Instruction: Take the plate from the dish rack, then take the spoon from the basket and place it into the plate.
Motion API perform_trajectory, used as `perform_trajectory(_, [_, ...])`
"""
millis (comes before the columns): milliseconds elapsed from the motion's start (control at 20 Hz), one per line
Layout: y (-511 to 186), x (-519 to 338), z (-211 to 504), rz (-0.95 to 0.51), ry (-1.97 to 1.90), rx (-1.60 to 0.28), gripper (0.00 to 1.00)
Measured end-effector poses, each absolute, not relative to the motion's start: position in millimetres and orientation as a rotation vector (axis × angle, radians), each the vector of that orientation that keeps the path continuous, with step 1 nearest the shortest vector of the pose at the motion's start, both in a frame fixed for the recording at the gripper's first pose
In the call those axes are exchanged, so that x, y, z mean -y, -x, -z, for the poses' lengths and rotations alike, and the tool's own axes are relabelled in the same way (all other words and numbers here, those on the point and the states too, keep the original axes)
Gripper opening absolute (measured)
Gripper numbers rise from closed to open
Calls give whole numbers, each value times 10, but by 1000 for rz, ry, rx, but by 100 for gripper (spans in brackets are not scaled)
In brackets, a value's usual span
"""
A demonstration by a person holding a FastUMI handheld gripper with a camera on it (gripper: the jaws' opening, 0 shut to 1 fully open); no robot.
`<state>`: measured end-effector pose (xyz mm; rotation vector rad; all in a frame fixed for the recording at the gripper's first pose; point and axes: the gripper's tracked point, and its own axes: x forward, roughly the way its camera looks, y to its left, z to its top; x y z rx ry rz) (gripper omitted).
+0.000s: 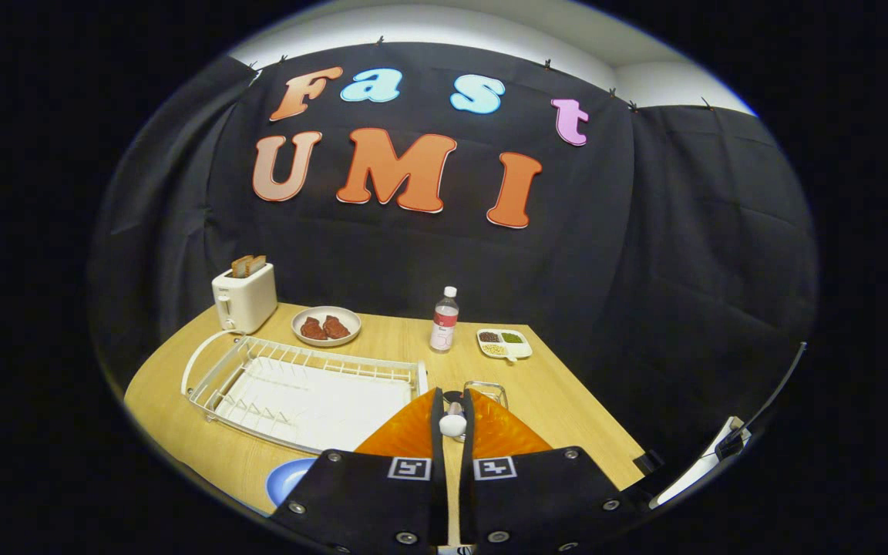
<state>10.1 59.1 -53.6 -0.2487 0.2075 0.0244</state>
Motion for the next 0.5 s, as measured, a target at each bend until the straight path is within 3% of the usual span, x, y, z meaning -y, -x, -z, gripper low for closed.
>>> perform_trajectory(500, [475, -1394, 776, -265, 277, -196, 6])
